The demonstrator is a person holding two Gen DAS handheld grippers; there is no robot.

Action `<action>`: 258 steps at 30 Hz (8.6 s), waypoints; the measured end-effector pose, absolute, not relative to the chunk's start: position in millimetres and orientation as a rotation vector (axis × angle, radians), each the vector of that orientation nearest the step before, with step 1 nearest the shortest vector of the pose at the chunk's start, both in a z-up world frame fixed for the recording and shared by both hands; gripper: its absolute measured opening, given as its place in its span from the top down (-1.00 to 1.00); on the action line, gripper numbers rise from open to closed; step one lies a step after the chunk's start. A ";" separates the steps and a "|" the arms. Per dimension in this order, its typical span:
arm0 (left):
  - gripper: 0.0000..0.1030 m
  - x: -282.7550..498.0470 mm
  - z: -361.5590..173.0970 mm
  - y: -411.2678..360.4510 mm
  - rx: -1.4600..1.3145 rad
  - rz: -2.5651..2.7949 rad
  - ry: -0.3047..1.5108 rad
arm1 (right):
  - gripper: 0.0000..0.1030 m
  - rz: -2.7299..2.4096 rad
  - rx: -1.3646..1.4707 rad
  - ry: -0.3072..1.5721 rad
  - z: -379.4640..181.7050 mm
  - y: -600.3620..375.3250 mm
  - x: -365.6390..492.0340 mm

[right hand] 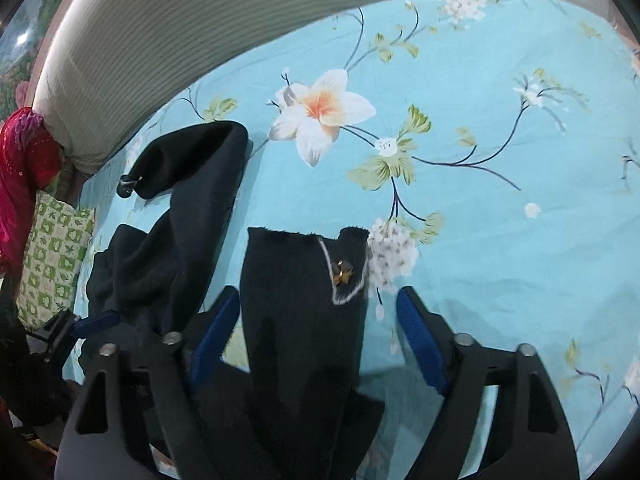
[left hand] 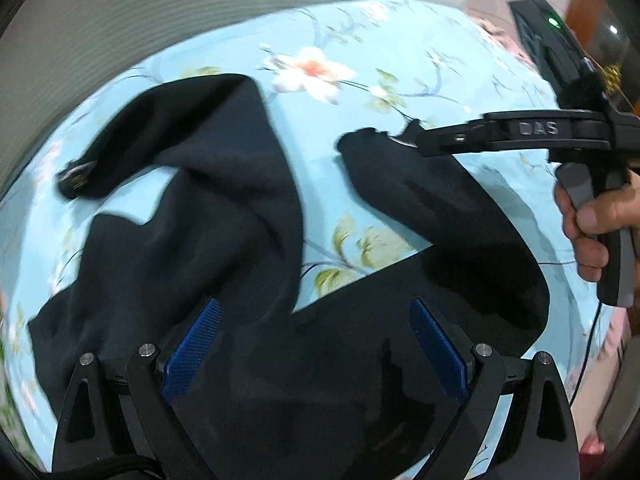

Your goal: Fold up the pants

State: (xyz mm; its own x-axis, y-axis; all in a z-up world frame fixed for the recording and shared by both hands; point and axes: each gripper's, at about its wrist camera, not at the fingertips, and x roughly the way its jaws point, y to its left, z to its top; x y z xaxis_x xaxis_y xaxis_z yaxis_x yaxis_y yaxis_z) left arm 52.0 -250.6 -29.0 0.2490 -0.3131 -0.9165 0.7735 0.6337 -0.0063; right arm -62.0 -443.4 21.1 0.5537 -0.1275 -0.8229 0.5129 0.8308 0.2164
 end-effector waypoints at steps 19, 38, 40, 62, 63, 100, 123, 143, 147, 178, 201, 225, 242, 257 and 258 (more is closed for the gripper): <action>-0.69 69.4 -64.7 -304.5 0.680 -0.952 1.225 | 0.88 -0.544 0.630 0.687 73.9 -474.7 -188.4; -0.65 72.7 -38.3 -298.4 0.662 -0.939 1.216 | 0.19 -0.661 0.615 0.745 77.7 -509.8 -205.8; -0.65 77.4 -26.3 -294.2 0.620 -0.923 1.197 | 0.19 -0.668 0.566 0.749 84.2 -505.9 -188.7; -0.66 169.3 5.7 -119.0 0.264 -0.527 1.177 | 0.05 -0.030 0.152 0.911 56.3 -344.4 97.6; -0.67 173.9 4.5 -115.2 0.264 -0.530 1.179 | 0.00 -0.012 0.107 0.919 52.4 -334.2 110.7; -0.69 212.1 -20.8 -155.4 0.309 -0.654 1.266 | -0.61 0.031 -0.064 0.945 33.2 -347.6 254.4; 0.26 179.6 -21.6 -186.6 0.498 -0.720 1.249 | 0.86 -0.251 0.378 0.634 103.9 -515.2 -51.5; -0.14 188.6 -52.2 -337.7 0.778 -0.897 1.219 | -0.05 -0.407 0.396 1.013 46.4 -598.1 -78.2; 0.69 182.0 -52.3 -344.4 0.778 -0.959 1.226 | -0.05 -0.329 0.340 1.121 30.7 -599.6 -75.2; 0.94 -40.9 -7.0 -244.9 0.575 -1.051 1.200 | 0.89 -0.359 -0.161 1.025 30.1 -447.5 -217.6; 0.00 17.3 11.1 -117.2 0.156 -0.636 1.366 | -0.11 -0.254 0.223 0.902 37.1 -349.9 -181.2; 0.81 135.9 -2.1 -105.3 0.038 -0.093 1.541 | 0.77 0.177 0.167 1.086 -50.3 -218.5 -23.7; 0.92 19.4 12.8 13.7 -0.333 -0.303 1.272 | 0.87 0.264 -0.105 1.067 -31.1 -172.0 -40.0; 0.91 -10.1 -32.8 29.0 -0.333 -0.307 1.322 | 0.87 0.285 -0.219 1.151 -49.1 -154.5 -43.3; 0.91 -11.4 -35.3 31.0 -0.334 -0.308 1.325 | 0.87 0.291 -0.217 1.160 -50.2 -154.0 -43.7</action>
State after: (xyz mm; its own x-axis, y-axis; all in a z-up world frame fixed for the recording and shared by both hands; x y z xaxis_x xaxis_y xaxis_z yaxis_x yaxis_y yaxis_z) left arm -11.4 31.0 -35.3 0.2165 -0.4039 -0.8888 0.0294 0.9127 -0.4076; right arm -43.7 -154.0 -50.2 0.3690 0.1133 -0.9225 -0.3358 0.9417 -0.0187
